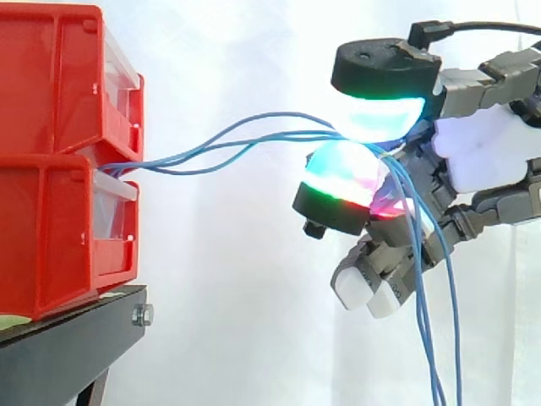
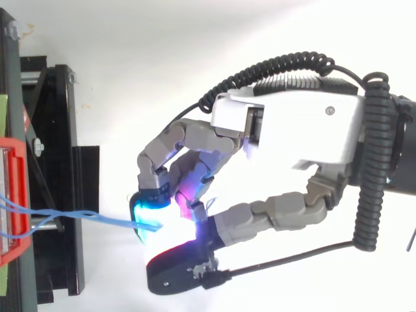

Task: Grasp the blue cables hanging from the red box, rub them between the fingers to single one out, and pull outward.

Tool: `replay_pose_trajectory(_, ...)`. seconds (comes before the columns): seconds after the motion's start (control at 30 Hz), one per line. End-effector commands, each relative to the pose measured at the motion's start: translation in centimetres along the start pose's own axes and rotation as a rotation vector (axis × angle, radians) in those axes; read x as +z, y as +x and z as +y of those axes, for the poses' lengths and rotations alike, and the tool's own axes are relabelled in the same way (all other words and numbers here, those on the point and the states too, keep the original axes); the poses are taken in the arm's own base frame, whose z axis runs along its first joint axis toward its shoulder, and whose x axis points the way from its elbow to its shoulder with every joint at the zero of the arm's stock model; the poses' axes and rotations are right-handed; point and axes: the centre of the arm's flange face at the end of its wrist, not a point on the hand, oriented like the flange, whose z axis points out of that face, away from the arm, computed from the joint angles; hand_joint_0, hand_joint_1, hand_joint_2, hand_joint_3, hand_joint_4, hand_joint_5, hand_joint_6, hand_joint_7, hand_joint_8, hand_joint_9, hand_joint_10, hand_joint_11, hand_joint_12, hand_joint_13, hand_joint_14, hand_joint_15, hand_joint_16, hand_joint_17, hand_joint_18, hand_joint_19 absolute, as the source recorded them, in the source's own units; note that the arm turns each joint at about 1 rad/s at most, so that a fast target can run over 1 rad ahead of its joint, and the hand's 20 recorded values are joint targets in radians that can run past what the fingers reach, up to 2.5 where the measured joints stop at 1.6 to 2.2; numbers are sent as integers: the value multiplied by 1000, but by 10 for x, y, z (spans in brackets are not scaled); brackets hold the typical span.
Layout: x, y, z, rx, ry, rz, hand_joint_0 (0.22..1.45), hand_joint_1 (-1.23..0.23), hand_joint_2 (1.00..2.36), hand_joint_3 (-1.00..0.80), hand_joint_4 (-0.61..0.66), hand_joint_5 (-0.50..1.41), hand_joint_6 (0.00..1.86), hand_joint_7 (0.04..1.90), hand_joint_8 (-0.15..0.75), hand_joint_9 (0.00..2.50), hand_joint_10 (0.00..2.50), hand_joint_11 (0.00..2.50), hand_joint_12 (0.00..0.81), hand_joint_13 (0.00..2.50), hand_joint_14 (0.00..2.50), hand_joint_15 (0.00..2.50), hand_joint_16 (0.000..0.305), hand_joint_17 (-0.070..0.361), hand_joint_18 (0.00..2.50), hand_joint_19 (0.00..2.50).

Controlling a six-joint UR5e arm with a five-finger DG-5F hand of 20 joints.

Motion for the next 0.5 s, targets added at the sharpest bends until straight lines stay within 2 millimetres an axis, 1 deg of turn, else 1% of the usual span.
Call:
replay_pose_trajectory(0.0,-1,1,1,-12,-1,1,649,-864,1015,-239,54,-162,931,964,362,1054,18,1027,412,726,16,431,53,119,700,285)
replay_pose_trajectory(0.03,0,-1,2,-14,-2,-2,684,-909,1011,-321,41,-164,932,971,355,1043,18,1038,409,724,18,427,52,118,703,275)
replay_pose_trajectory(0.1,0,-1,1,-28,0,-3,726,-937,1004,-443,21,-166,934,935,350,1031,19,1028,403,722,16,421,52,116,705,251)
replay_pose_trajectory(0.13,0,0,1,-32,-1,-2,740,-927,1000,-500,16,-167,934,909,346,1030,18,1038,404,721,16,419,51,116,704,252)
replay_pose_trajectory(0.23,0,-1,2,-40,-2,-4,733,-935,1000,-500,41,-166,931,874,345,1027,18,1041,401,720,16,417,51,115,705,244)
replay_pose_trajectory(0.37,-1,-1,1,-56,6,-3,680,-930,1000,-500,79,-157,925,912,346,1036,18,1035,396,718,18,416,51,114,705,260)
replay_pose_trajectory(0.47,-1,-1,0,-63,10,-2,597,-868,1000,-500,104,-145,916,928,359,1061,18,1042,401,726,16,425,51,114,704,280)
